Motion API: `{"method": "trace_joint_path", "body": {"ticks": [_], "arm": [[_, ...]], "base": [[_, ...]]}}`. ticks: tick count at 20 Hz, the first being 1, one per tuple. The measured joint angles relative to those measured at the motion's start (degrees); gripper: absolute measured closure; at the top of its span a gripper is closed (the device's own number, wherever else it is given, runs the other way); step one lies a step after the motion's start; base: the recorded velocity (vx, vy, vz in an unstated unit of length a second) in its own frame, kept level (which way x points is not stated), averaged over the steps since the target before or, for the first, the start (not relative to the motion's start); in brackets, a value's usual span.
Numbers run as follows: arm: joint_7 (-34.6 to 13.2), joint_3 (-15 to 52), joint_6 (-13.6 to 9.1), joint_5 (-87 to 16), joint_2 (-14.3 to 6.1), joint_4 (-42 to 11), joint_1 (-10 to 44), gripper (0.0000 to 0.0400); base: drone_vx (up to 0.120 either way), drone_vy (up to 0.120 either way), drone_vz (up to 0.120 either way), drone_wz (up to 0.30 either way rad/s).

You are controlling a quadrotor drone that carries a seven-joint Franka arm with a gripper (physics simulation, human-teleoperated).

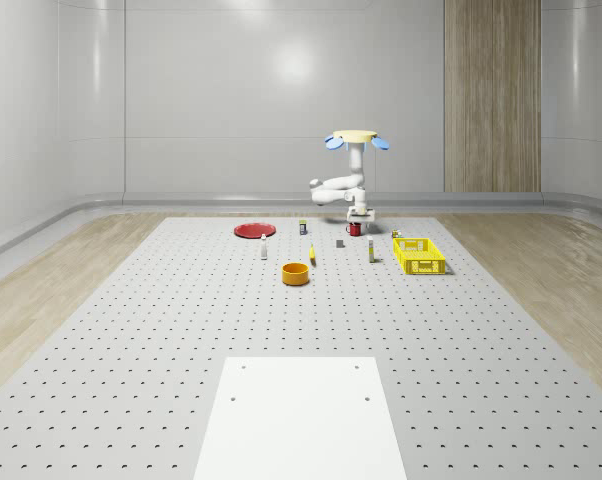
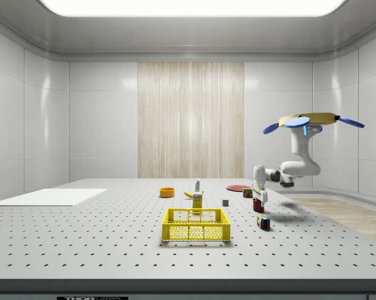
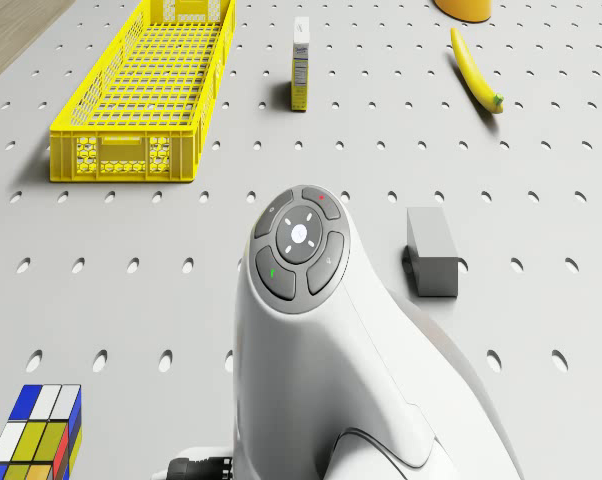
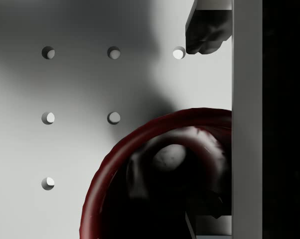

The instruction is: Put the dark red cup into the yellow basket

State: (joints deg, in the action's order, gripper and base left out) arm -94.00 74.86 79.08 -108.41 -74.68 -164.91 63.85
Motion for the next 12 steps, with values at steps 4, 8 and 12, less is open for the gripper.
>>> {"method": "trace_joint_path", "body": {"ticks": [4, 8, 12], "arm": [[-0.18, 0.0, 0.81, 0.19, -0.81, 0.08, 0.21, 0.0102], [-0.36, 0.1, 1.54, 0.48, -1.57, 0.13, 0.42, 0.0227], [-0.54, 0.23, 2.21, 0.78, -2.28, 0.18, 0.63, 0.0273]], "base": [[0.0, 0.0, 0.0, 0.0], [0.0, 0.0, 0.0, 0.0], [0.0, 0.0, 0.0, 0.0]]}}
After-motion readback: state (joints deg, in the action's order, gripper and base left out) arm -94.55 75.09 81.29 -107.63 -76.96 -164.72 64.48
